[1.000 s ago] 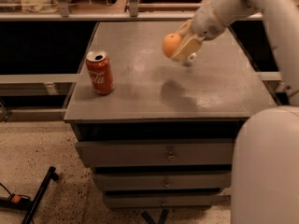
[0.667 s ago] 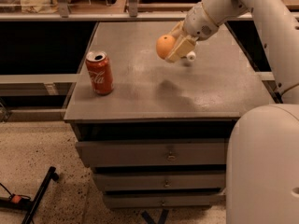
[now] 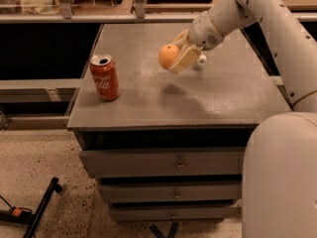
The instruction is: Move orange near coke can
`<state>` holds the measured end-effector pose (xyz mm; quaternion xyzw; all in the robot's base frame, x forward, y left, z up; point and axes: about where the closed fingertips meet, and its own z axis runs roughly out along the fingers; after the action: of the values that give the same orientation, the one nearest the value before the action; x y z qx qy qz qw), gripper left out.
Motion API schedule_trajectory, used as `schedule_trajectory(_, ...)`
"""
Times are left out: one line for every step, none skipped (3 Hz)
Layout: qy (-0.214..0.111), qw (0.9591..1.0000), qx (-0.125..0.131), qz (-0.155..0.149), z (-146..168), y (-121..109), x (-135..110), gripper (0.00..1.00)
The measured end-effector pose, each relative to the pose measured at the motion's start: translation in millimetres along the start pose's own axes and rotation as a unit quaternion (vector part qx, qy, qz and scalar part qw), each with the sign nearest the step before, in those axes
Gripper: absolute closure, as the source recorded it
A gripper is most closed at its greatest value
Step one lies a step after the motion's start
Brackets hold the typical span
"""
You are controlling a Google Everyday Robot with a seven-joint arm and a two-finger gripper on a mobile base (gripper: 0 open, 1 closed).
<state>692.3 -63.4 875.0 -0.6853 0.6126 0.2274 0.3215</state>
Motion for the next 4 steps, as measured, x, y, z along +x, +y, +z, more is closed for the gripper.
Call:
schedule_trajectory(-0.068, 0.997, -0.036, 0.001, 33.3, 18.2, -10.8, 1.0)
schedule_trajectory(-0.124, 0.9905, -0.059, 0.002, 56.4, 36.4, -27.8, 1.0)
schedule_trajectory(-0.148, 0.9845, -0.095, -0.007, 75.6, 56.3, -52.0, 1.0)
schedule_trajectory(-0.136, 0.9827, -0.125, -0.015, 97.7, 70.9, -62.1, 1.0)
